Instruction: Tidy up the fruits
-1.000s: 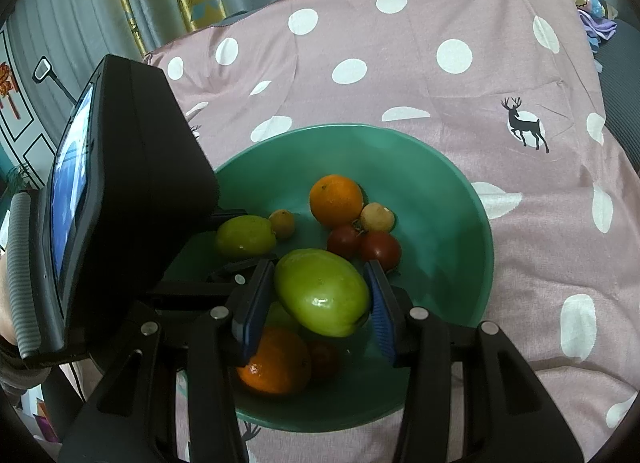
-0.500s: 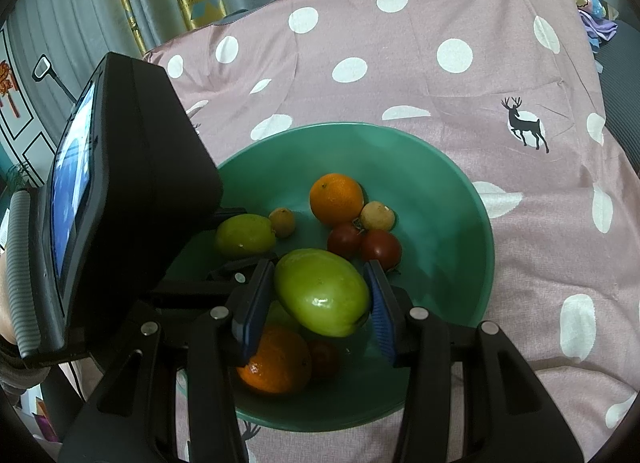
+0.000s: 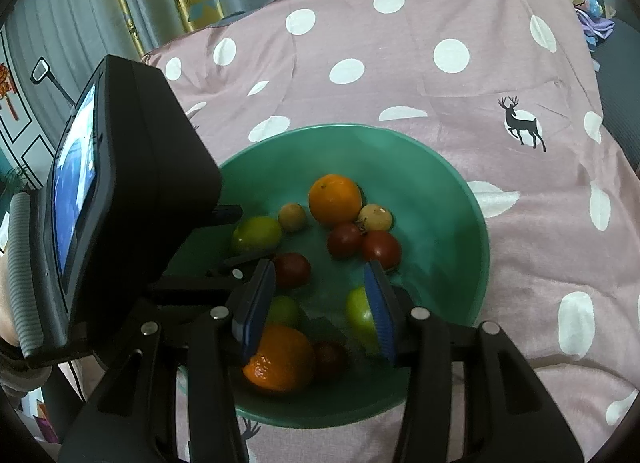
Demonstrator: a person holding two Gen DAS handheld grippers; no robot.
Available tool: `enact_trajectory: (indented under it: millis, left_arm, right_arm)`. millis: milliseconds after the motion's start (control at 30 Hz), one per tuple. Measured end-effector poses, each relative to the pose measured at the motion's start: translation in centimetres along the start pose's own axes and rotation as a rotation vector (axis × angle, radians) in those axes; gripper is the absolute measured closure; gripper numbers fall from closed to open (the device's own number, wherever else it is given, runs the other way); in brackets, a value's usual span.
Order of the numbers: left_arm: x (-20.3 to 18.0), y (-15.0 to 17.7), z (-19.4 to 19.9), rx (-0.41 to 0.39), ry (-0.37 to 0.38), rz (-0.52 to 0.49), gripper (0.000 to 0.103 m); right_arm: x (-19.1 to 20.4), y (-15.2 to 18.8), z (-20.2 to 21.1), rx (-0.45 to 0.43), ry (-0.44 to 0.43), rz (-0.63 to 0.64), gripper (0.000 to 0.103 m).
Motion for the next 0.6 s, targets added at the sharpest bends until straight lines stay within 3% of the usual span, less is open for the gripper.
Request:
enact_trajectory:
  millis: [100, 333, 600]
  left_arm:
    - [0.1, -0.1, 0.3, -0.006, -0.008, 0.007, 0.044]
    - [0.2, -0.3, 1.2, -0.029, -0.014, 0.019, 0.031]
    - [0.3, 0.0, 2.8, -0.052, -0.022, 0.043, 0.021]
  right_arm:
    - [-0.1, 0.0, 0.2, -0.004, 0.001, -0.003, 0.055]
    - [-0.1, -0.2, 1.0, -0.024, 0.013, -0.01, 0.05]
    - [-0.3, -0.4, 2.7, -0.062, 0.016, -0.04, 0.032]
Point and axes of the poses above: each gripper's, at about its wrist camera, not at the fingertips, and z roughly against the way its jaws point, x to its left, y to its underside, the point moved 6 cm from there along -z, roughly the way its jaws point, and after that the axes turned 4 degrees about -z, right-handed, at the moved point
